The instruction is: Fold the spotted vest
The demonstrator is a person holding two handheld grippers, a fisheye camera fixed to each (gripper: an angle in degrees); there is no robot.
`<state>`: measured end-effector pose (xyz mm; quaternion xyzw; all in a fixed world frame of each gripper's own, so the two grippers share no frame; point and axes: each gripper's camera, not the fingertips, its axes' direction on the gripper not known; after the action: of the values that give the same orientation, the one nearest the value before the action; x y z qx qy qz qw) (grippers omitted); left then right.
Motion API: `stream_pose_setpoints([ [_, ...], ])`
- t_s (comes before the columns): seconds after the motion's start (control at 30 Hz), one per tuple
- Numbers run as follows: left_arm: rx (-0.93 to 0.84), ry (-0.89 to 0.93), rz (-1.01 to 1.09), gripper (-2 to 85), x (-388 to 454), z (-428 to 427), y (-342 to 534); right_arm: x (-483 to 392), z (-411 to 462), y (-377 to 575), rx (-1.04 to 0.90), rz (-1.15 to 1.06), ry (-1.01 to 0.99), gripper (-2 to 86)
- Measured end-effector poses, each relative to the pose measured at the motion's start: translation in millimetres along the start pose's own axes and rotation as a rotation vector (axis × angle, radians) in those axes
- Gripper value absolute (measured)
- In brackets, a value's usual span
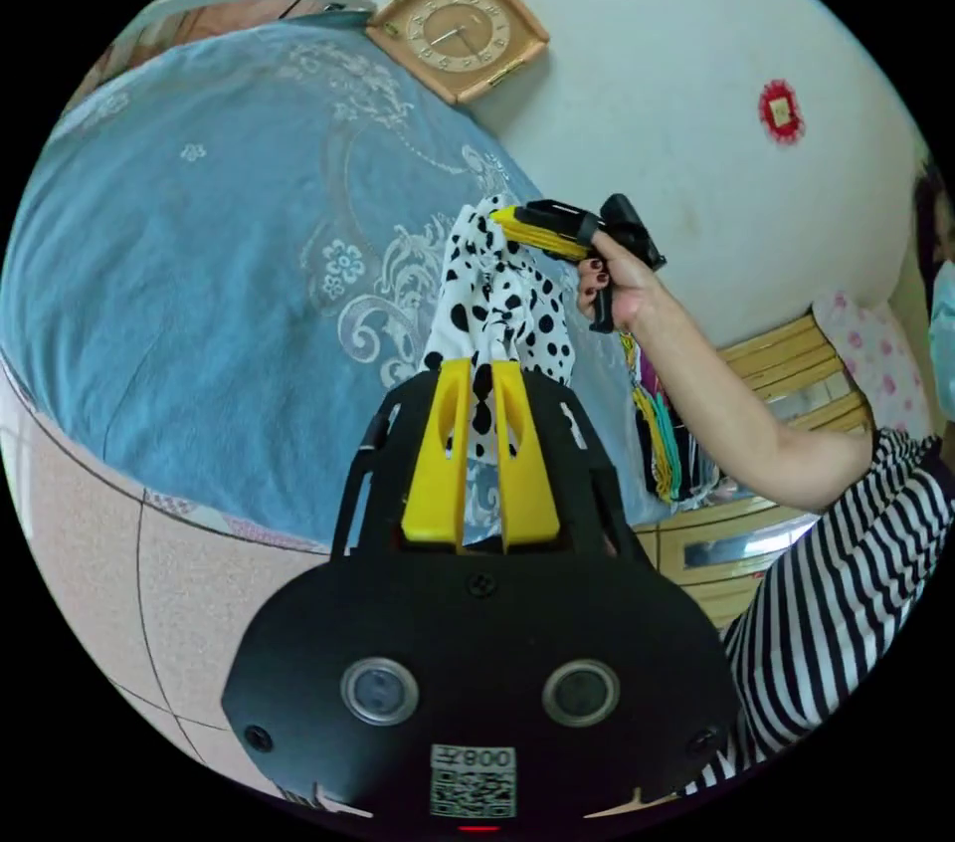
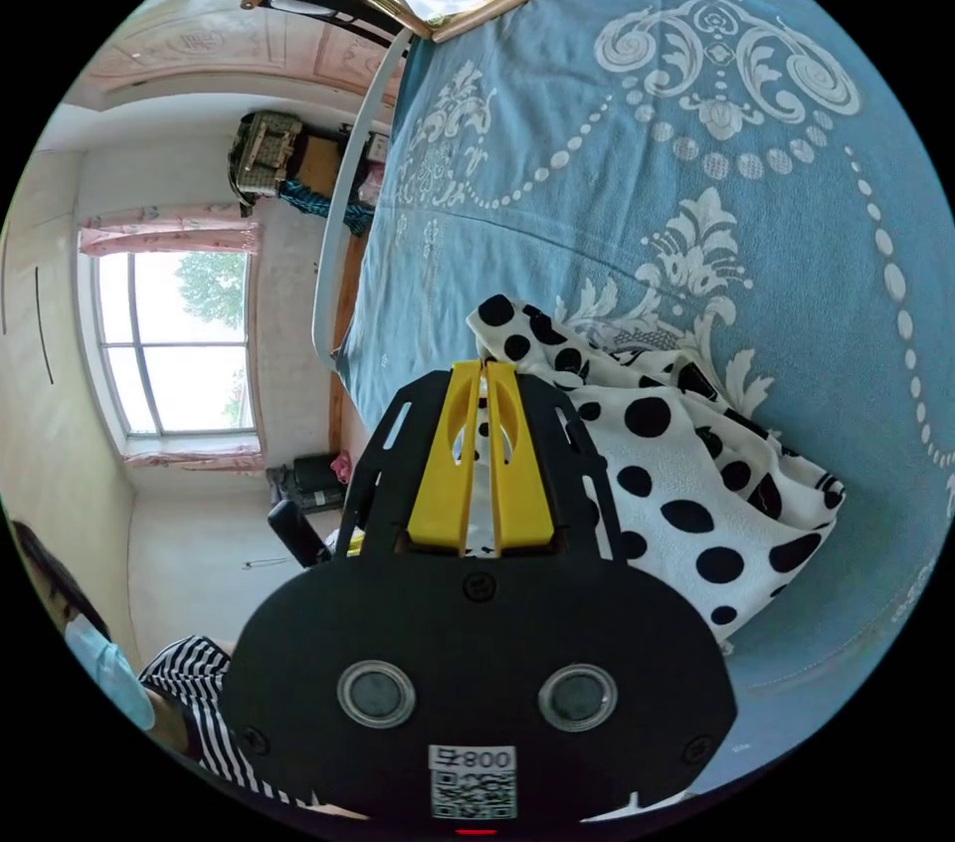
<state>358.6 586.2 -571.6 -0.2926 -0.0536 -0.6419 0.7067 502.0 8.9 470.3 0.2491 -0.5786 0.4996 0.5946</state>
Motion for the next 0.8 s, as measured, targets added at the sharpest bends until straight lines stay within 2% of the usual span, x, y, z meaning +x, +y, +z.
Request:
stream_pose_setpoints([
  [0.17, -0.024, -0.035, 0.214, 5.5, 42, 4, -13, 13, 1, 1, 0.030, 0.033, -0.025, 0.6],
  [0.23, -0.084, -0.058, 0.314, 3.5, 59, 17, -20, 14, 1, 2, 0.029, 0.033, -0.018, 0.6],
  [0.3, -0.151, -0.159, 0.329, 2.0, 60, 30, -23, 19, 3, 3, 0.020, 0.034, -0.018, 0.7],
  [0.37, -0.190, -0.297, 0.274, 1.1, 46, 39, -26, 24, 0, 6, 0.025, 0.031, -0.044, 0.7],
  [0.53, -0.085, -0.058, -0.002, 0.3, -13, 11, -27, 27, -24, 34, 0.100, -0.043, -0.118, 0.9],
  [0.67, -0.073, -0.012, -0.037, 0.1, -30, 2, -23, 22, -36, 62, 0.182, -0.109, -0.100, 1.1],
  [0.8, -0.069, -0.013, -0.045, 0.1, -37, -6, -23, 17, -31, 67, 0.181, -0.149, -0.118, 1.5],
])
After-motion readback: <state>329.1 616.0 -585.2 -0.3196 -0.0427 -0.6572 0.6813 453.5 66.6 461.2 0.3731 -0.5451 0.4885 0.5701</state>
